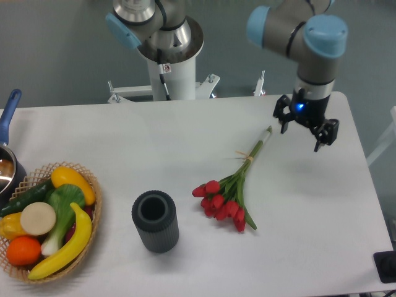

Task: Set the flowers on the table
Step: 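Open the gripper, release the tulips, and raise the gripper away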

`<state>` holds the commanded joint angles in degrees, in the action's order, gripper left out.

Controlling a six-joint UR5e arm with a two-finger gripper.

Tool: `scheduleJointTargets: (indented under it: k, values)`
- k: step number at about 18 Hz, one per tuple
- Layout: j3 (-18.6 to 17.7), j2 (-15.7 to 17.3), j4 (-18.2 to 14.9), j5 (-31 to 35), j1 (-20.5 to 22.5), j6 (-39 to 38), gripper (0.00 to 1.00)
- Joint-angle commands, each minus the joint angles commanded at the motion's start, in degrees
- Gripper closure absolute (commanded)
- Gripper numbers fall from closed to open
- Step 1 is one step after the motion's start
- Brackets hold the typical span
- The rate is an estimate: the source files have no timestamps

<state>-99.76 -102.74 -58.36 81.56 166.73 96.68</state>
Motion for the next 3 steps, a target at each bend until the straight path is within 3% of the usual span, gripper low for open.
scheduleJointTargets:
  k: [3]
  values:
    - [0.0,0.0,0.26,-0.09,-0.09,0.0,0.0]
